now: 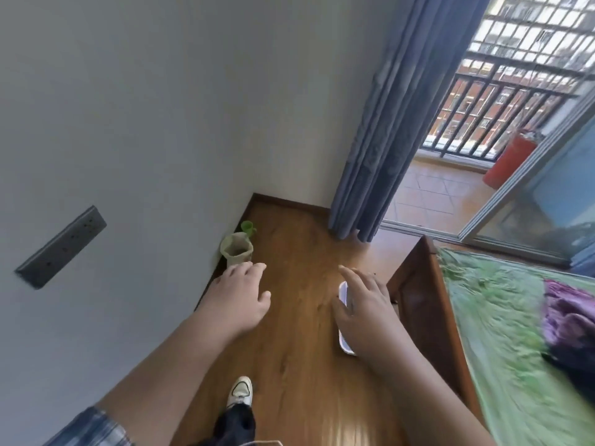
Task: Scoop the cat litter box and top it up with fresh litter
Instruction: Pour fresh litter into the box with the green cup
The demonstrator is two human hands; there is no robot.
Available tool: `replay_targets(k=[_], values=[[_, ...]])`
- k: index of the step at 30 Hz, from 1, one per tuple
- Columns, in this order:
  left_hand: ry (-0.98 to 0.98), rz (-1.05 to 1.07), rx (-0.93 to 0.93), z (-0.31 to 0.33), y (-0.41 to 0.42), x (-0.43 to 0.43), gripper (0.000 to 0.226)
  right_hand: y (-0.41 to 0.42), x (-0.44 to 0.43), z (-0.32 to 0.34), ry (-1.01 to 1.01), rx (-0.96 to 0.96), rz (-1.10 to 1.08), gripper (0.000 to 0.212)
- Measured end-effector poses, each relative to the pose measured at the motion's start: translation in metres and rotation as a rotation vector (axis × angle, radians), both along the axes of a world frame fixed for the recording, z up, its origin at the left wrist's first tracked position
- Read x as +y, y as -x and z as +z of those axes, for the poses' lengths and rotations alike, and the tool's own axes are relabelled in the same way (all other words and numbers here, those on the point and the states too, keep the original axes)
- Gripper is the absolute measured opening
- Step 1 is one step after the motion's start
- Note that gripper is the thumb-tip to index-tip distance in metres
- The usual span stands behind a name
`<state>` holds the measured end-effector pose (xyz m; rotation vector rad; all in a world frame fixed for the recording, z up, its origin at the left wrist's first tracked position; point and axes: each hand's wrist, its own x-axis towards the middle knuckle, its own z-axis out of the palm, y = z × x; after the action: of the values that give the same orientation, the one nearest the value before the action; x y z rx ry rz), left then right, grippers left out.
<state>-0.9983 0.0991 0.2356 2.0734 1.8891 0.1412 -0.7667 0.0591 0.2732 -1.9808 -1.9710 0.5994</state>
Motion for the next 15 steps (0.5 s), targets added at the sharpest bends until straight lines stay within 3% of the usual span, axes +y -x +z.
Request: replay_targets(k=[15], values=[[0.14, -0.094, 0.042, -0.05, 0.045, 0.318, 0.058, 0.035, 0.306, -0.037, 0.085, -0.034, -0.046, 0.058]])
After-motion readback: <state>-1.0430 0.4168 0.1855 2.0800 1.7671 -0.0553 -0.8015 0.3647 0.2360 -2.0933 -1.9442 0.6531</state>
